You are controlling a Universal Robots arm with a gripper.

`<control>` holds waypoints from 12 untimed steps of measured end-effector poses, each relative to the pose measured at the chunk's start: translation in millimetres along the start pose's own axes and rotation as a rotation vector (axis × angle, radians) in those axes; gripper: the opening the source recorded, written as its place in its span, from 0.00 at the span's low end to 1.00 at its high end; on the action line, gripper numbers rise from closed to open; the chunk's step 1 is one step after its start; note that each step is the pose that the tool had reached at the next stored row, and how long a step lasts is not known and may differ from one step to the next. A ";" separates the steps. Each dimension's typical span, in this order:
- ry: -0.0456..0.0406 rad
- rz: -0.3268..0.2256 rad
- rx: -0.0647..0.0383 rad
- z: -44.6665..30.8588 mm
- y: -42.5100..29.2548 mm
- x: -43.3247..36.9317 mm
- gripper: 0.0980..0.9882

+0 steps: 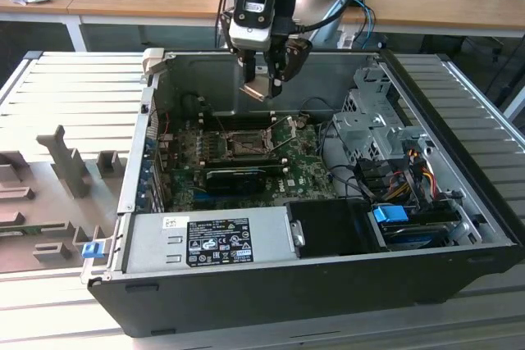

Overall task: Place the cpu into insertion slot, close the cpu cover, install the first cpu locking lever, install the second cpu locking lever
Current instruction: 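Place the cpu into insertion slot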

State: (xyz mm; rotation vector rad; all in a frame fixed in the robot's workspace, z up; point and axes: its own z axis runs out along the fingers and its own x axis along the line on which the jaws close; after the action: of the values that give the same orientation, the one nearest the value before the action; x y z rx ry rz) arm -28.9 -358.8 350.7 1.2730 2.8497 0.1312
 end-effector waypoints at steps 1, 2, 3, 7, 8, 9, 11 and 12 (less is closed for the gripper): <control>-0.0019 0.022 0.000 0.4 0.0 0.0 0.48; -0.0034 0.039 -0.001 0.8 -0.1 0.0 0.48; -0.0042 0.049 -0.001 1.0 -0.1 0.0 0.48; -0.0067 0.078 -0.001 1.5 -0.1 0.0 0.48; -0.0079 0.091 -0.002 1.7 -0.2 0.0 0.48; -0.0087 0.100 -0.002 1.8 -0.2 0.0 0.48; -0.0111 0.128 -0.002 2.1 -0.2 0.0 0.48; -0.0122 0.140 -0.002 2.2 -0.2 0.0 0.48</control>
State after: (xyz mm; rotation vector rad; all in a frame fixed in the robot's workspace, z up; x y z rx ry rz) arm -28.9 -358.8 348.5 1.4676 2.7478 0.1281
